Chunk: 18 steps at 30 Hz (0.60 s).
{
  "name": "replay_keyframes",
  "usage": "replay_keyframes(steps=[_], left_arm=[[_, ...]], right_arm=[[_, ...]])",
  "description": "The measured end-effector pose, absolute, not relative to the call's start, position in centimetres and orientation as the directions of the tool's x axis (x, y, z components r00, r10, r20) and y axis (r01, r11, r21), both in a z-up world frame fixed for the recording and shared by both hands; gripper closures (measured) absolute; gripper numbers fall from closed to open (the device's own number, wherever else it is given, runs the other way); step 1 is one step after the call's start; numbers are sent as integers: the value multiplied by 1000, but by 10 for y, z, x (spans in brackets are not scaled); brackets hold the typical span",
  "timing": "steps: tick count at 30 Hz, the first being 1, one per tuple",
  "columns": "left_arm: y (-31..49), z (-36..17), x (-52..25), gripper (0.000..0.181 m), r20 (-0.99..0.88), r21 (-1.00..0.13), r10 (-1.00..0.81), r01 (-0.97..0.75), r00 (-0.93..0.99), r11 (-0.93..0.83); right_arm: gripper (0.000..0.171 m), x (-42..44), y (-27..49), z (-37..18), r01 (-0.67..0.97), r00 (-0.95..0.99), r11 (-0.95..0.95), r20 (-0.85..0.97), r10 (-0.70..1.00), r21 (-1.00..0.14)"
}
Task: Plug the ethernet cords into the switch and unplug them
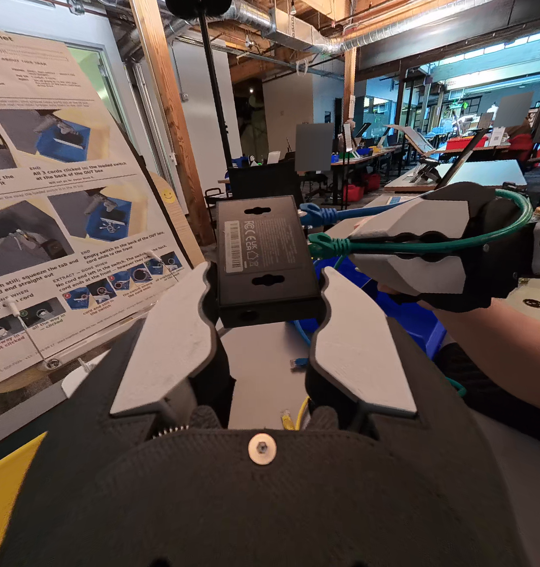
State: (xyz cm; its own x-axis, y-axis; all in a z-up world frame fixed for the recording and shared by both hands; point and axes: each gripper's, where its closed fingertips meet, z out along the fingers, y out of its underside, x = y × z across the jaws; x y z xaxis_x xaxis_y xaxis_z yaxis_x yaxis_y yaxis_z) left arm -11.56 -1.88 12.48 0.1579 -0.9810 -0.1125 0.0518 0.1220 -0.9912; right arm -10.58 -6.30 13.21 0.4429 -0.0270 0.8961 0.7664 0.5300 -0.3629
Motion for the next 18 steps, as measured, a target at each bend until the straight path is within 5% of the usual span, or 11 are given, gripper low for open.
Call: replay_keyframes(steps=[1, 5, 11, 14, 18], left_arm=[[-19, 126, -116, 119, -109, -991, -981, 58, 160, 120], [-6, 123, -116, 120, -85, -996, -969, -8, 230, 86], [50, 91, -127, 120, -31, -991, -897, -131, 441, -31], [86, 50, -133, 120, 8, -966, -835, -210, 550, -148], [110, -13, -129, 120, -74, -888, -796, -403, 601, -222]], right_arm=[[164, -105, -62, 132, 766, 447, 527, 894, -24, -369], [162, -100, -49, 127, 761, 490, 471, 871, 30, -445], [153, -92, -16, 60, 593, 636, 114, 551, 540, -797], [158, -81, -21, 7, 621, 619, -174, 342, 707, -764], [163, -77, -43, -22, 643, 549, -278, 176, 817, -713]])
